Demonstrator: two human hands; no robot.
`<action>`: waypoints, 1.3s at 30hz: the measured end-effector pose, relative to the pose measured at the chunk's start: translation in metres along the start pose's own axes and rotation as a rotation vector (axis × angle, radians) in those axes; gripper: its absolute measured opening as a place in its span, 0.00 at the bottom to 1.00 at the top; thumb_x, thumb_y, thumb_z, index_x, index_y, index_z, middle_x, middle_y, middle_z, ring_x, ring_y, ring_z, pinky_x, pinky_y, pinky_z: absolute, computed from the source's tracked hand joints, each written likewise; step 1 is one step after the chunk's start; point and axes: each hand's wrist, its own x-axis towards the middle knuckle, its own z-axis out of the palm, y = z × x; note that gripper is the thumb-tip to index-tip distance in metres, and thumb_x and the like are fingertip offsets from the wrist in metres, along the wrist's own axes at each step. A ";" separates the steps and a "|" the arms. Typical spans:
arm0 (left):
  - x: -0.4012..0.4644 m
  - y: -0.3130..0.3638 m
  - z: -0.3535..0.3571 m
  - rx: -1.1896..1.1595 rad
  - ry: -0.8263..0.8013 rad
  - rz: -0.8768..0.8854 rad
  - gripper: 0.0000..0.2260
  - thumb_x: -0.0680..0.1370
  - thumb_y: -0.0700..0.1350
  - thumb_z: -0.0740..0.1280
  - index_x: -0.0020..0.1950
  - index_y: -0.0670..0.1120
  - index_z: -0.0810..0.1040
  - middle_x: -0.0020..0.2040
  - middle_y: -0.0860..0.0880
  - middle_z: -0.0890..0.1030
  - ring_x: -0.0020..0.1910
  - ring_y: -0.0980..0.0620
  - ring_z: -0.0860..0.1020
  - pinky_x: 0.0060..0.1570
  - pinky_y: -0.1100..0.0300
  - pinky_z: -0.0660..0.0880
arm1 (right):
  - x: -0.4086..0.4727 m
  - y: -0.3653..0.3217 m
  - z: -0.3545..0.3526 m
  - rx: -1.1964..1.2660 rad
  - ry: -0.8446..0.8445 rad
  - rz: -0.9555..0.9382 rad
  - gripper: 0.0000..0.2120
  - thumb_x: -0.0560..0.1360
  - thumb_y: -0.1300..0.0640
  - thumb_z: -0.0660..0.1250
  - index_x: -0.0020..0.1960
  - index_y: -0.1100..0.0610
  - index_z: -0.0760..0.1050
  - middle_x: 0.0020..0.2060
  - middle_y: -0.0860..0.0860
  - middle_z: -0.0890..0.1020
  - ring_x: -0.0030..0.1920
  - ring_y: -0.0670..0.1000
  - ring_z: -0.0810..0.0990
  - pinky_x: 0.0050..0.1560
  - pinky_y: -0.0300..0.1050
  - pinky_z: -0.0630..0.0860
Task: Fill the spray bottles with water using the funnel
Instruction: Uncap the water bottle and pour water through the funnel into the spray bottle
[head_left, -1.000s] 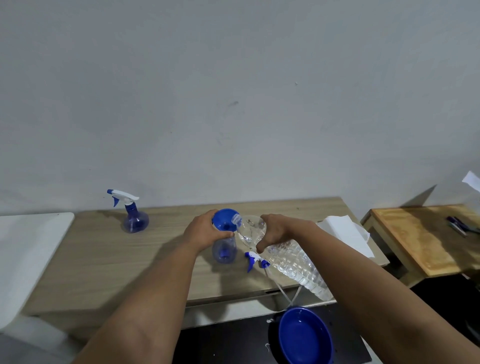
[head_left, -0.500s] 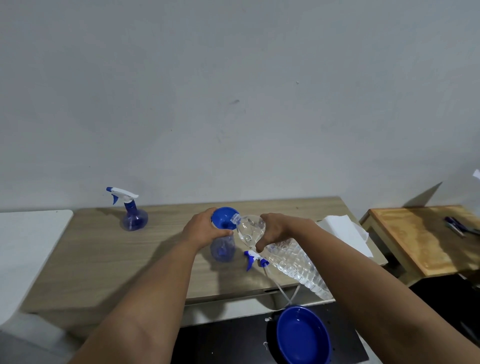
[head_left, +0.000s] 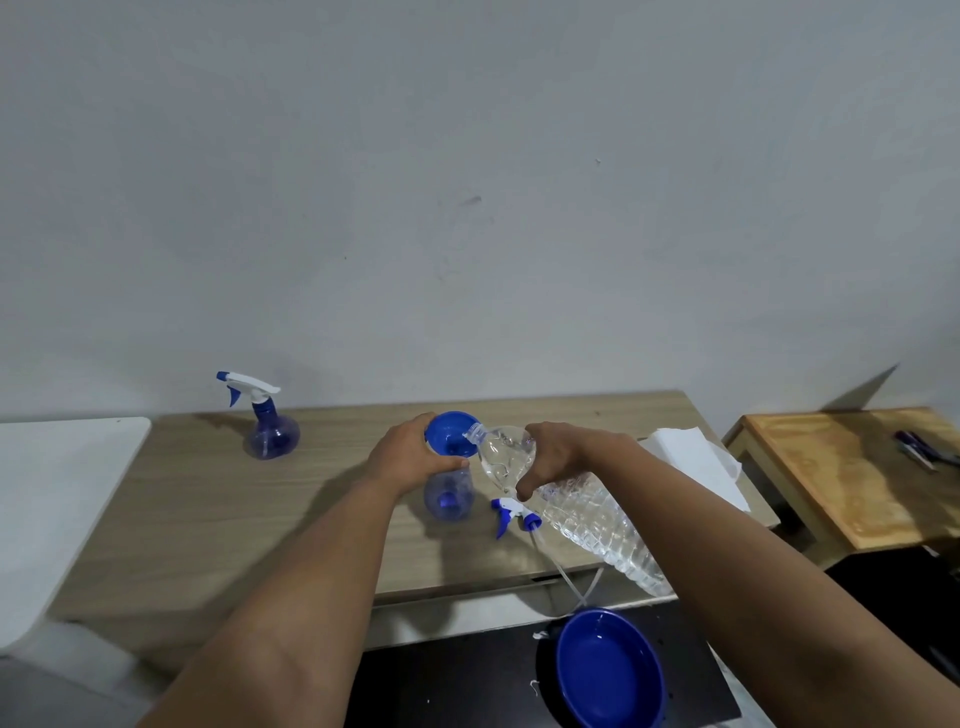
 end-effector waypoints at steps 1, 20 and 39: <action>0.000 0.000 0.000 0.000 -0.001 0.003 0.29 0.57 0.63 0.79 0.57 0.63 0.78 0.47 0.64 0.84 0.49 0.60 0.82 0.53 0.51 0.80 | -0.001 0.000 0.001 0.007 0.008 -0.003 0.46 0.67 0.42 0.81 0.77 0.59 0.65 0.72 0.57 0.75 0.68 0.60 0.76 0.67 0.55 0.77; -0.008 0.004 -0.008 0.070 0.004 -0.009 0.27 0.57 0.65 0.78 0.53 0.63 0.77 0.47 0.65 0.82 0.51 0.60 0.80 0.53 0.49 0.80 | -0.003 0.048 0.007 0.707 0.556 -0.162 0.30 0.66 0.54 0.84 0.62 0.47 0.73 0.42 0.50 0.83 0.40 0.47 0.82 0.46 0.40 0.77; 0.003 0.009 -0.004 -0.006 0.005 -0.035 0.33 0.59 0.59 0.84 0.61 0.64 0.76 0.55 0.65 0.81 0.56 0.61 0.80 0.61 0.58 0.77 | 0.095 0.064 0.000 1.047 0.901 -0.042 0.37 0.68 0.53 0.83 0.71 0.47 0.69 0.56 0.48 0.82 0.55 0.48 0.83 0.54 0.42 0.79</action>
